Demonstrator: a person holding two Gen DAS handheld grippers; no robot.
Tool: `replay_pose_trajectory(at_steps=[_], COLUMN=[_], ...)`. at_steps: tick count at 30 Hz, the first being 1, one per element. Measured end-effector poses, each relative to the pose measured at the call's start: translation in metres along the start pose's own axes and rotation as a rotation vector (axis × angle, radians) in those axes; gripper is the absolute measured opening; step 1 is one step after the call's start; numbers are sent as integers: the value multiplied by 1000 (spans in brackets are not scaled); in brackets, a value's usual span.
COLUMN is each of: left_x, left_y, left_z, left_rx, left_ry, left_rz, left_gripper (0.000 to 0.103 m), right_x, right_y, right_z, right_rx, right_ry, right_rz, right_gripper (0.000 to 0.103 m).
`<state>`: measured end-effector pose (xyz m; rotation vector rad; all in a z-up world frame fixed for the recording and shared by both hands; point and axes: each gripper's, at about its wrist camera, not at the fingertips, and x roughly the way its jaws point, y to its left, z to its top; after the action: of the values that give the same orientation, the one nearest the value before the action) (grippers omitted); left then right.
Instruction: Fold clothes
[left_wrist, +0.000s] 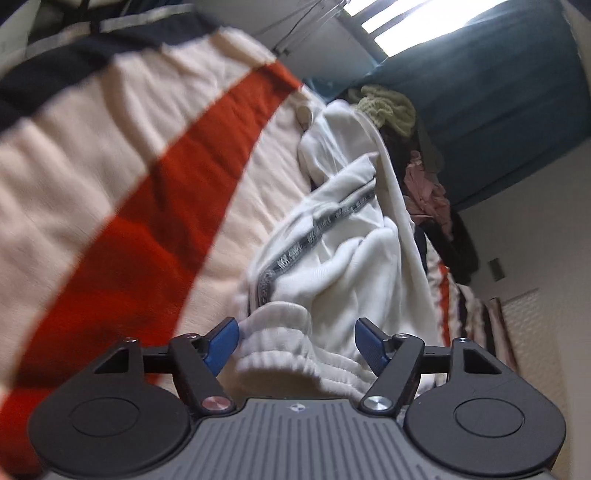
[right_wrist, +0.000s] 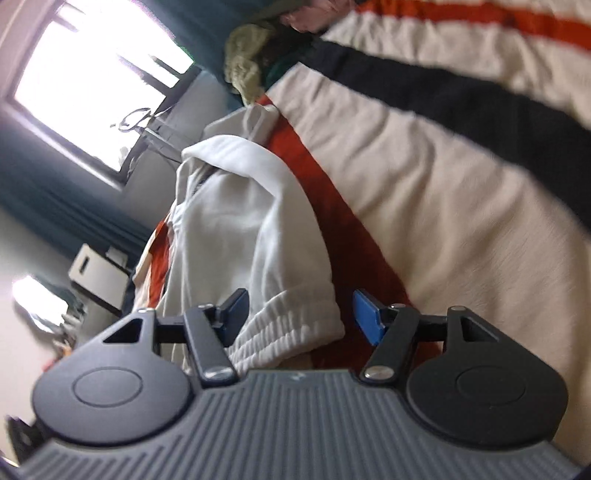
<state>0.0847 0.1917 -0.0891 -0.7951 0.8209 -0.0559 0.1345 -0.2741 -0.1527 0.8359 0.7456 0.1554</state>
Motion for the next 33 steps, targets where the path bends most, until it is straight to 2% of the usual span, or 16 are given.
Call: replay_pose_trajectory(at_steps=[2,4,5,8,9,10,12,13,17,21,22,24,30,33], left_x=[12,18,22,30,27,24,17,13,-6,-34,-41,-54,-98,-110], left_y=[0,6,11,19,19,19,19,19,18,14,13,12,26,42], left_z=[-4,-4,-4,-2,1,3,9,11,32,76,89,118,219,277], left_rx=[4,-31,-57,-99,-104,-107,-115,-119,-145,-125,-111,-83,6,20], left_ry=[6,7,9,7,-8,-25,-60,-77,-162,-277,-305,-347,-470,-531], left_rz=[36,46,52,70,66,61,49,43,18,34,43,70,203,302], left_gripper=[67,59,51,42,38,35,22,19,16,15,15,15,14,14], right_x=[15,25,27,29,30,31,32,31,19,8,7,10,69,115], right_y=[-3,-2,-1,0,0,-1,0,1,10,48,61,89,192,248], right_z=[-1,-3,-4,-6,-7,-8,-10,-12,-33,-62,-72,-92,-144,-169], right_rx=[14,-1,-14,-36,-35,-31,-24,-20,67,76,70,58,30,4], right_ry=[13,11,4,-13,-8,5,27,32,75,124,140,173,295,367], right_rz=[-12,-32,-36,-24,-8,11,34,49,142,270,301,350,485,569], right_gripper=[66,66,65,64,61,52,48,45,37,33,22,20,19,19])
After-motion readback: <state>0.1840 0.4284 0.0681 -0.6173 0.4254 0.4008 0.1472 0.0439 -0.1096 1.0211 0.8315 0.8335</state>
